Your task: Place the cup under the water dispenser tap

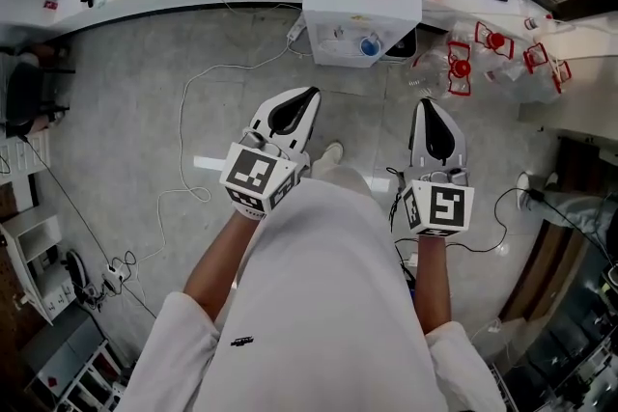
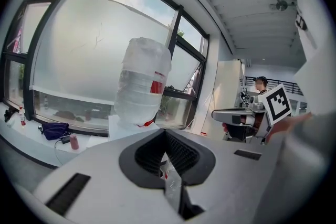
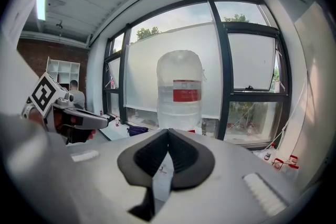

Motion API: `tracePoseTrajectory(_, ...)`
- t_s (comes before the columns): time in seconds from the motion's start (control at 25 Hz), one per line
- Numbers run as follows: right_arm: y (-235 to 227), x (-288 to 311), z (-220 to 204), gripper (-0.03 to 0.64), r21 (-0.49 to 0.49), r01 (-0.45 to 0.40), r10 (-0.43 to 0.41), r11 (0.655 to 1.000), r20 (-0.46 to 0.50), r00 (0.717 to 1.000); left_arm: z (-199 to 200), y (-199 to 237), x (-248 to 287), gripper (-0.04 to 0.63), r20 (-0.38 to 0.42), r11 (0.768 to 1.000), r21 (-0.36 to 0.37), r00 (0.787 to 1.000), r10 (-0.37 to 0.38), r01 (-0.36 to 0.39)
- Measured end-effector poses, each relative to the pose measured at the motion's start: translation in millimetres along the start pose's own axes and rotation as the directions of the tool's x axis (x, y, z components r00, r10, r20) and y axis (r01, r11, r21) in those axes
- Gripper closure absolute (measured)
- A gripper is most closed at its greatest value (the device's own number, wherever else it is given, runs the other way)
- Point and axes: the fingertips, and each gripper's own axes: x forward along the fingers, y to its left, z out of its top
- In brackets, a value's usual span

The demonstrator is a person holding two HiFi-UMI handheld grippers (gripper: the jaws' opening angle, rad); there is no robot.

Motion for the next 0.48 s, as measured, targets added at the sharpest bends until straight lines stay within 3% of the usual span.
tracePoseTrajectory(0.48, 7, -44, 29, 0.606, 0.007, -0.010, 0.009, 1.000, 0.033, 0.999, 33, -30, -27, 0.595, 0.039, 0.999, 0.003, 0.998, -0.044, 0.044)
